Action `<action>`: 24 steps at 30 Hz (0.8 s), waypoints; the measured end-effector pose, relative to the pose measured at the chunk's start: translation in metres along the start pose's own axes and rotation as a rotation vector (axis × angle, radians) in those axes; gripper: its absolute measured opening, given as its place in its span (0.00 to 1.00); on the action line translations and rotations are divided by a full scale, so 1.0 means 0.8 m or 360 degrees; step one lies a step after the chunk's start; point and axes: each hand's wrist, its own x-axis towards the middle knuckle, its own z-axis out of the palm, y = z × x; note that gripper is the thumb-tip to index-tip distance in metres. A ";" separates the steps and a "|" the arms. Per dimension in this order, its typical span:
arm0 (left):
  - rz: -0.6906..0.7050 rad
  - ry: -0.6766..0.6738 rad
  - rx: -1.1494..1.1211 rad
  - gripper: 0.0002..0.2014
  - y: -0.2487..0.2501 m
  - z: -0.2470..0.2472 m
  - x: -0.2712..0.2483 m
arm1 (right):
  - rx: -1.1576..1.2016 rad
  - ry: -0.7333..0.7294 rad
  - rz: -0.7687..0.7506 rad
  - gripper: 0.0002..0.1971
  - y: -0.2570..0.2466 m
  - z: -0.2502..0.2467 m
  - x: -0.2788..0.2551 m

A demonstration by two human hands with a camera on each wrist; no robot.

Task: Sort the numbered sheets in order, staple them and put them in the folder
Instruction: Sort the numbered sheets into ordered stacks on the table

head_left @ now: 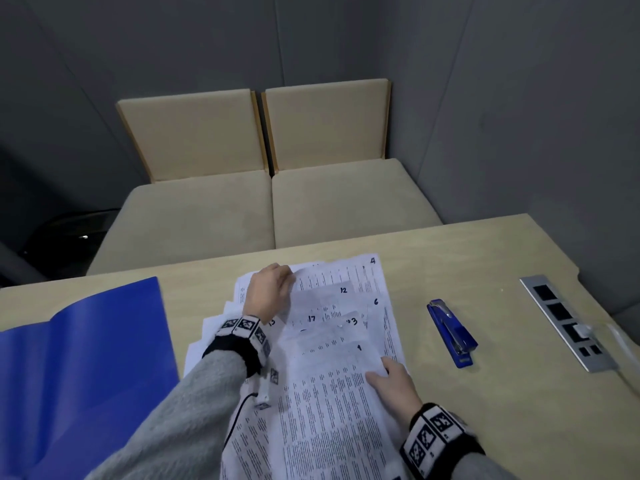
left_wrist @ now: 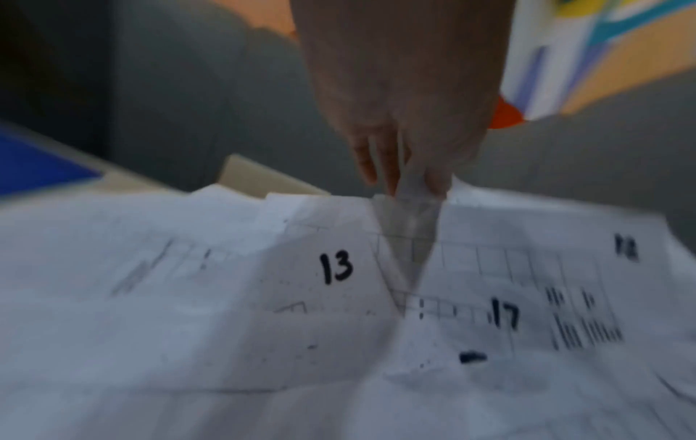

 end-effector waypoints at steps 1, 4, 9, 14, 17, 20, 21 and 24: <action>0.0135 0.0100 0.0062 0.13 0.004 -0.008 -0.007 | 0.0025 0.0010 -0.0015 0.10 -0.001 -0.001 -0.001; 0.0315 0.0268 0.0165 0.19 0.023 -0.032 -0.027 | 0.0074 -0.0012 -0.0046 0.09 -0.005 -0.001 -0.001; 0.0338 0.0492 -0.0016 0.12 0.053 -0.063 -0.037 | 0.0162 -0.0061 -0.0053 0.10 -0.004 0.007 0.002; 0.0474 0.0697 0.0064 0.06 0.088 -0.124 -0.019 | 0.0237 -0.0111 -0.0100 0.14 0.004 0.004 0.000; 0.0534 0.0968 0.0045 0.07 0.106 -0.180 -0.002 | 0.0316 -0.0241 -0.0178 0.14 0.006 -0.004 -0.002; 0.0384 0.1177 -0.0181 0.08 0.102 -0.225 0.015 | 0.0478 -0.0333 -0.0256 0.12 -0.003 -0.016 -0.014; 0.0300 0.1200 -0.0258 0.09 0.094 -0.235 0.019 | 0.0512 -0.0384 -0.0274 0.13 -0.007 -0.021 -0.018; 0.0008 0.1089 -0.0333 0.09 0.046 -0.244 0.029 | 0.0528 -0.0489 -0.0294 0.14 -0.019 -0.038 -0.031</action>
